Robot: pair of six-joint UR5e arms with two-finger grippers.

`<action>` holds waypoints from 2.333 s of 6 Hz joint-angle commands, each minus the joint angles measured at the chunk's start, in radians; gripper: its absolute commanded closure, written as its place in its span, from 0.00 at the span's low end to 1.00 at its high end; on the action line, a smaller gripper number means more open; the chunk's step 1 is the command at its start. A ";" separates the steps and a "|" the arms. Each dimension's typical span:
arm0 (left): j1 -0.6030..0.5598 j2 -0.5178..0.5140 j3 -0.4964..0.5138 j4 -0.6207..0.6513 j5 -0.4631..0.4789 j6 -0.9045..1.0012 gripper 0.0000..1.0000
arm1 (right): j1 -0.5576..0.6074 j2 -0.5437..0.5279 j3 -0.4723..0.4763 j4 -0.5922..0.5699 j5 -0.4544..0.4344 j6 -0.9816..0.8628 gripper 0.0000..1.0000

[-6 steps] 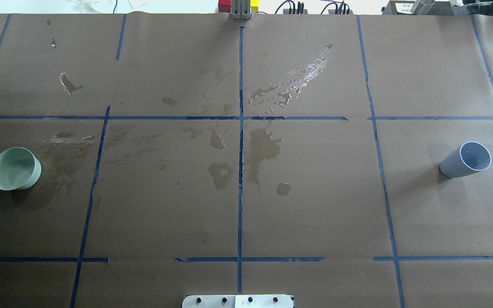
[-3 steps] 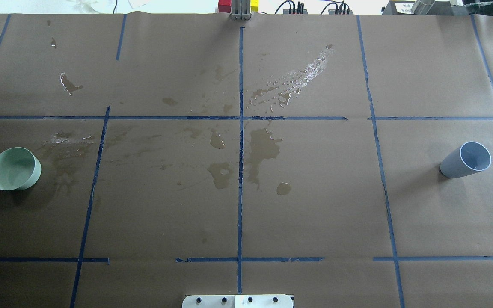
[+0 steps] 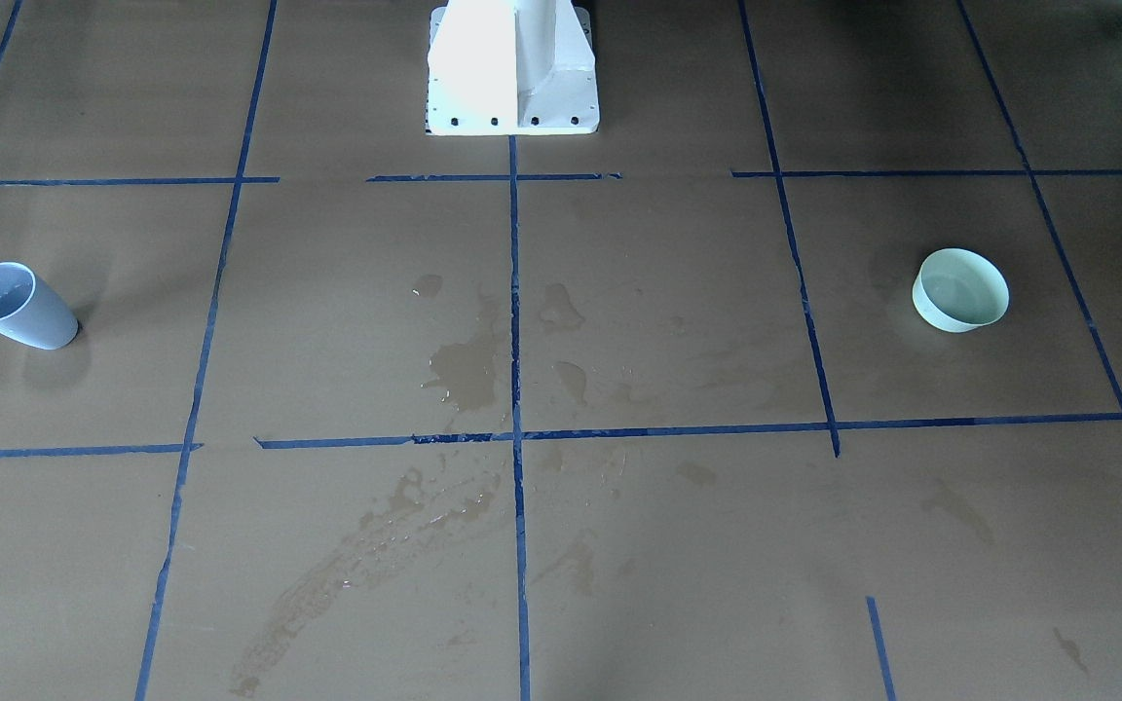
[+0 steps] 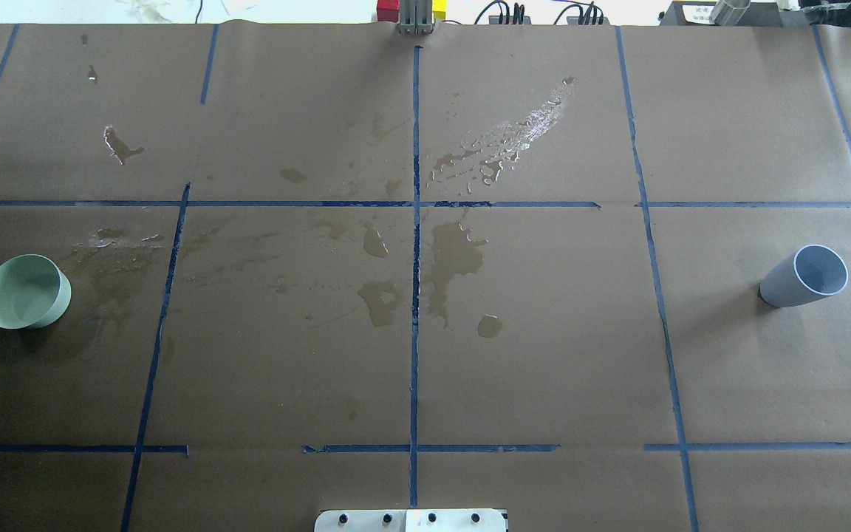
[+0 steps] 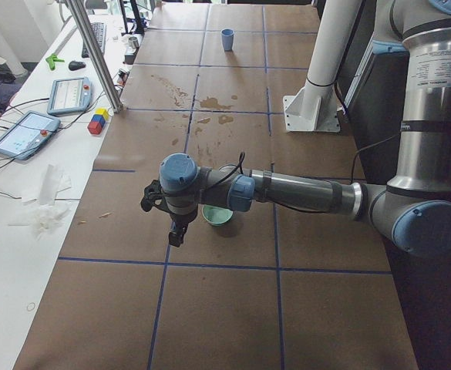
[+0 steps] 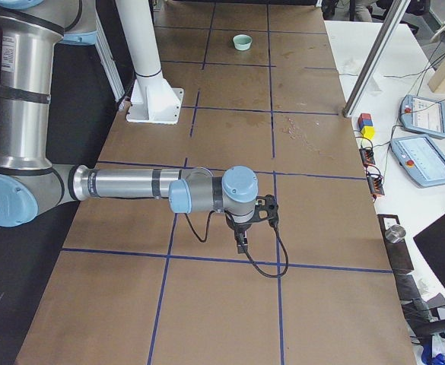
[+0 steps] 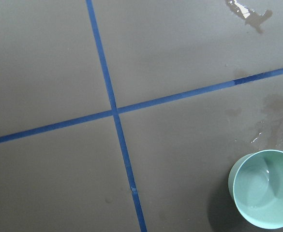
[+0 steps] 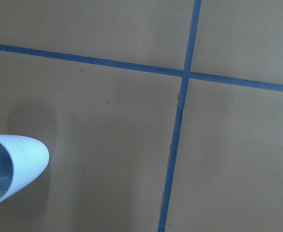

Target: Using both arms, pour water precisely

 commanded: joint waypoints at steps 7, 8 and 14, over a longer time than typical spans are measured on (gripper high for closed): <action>0.536 0.142 0.120 -0.694 0.310 -0.879 0.00 | -0.006 0.006 -0.002 -0.001 0.001 0.000 0.00; 0.550 0.142 0.120 -0.692 0.306 -0.880 0.53 | -0.006 0.006 -0.002 -0.001 0.001 0.000 0.00; 0.522 0.024 0.062 -0.679 0.107 -0.883 1.00 | -0.006 0.006 -0.003 -0.001 0.001 0.000 0.00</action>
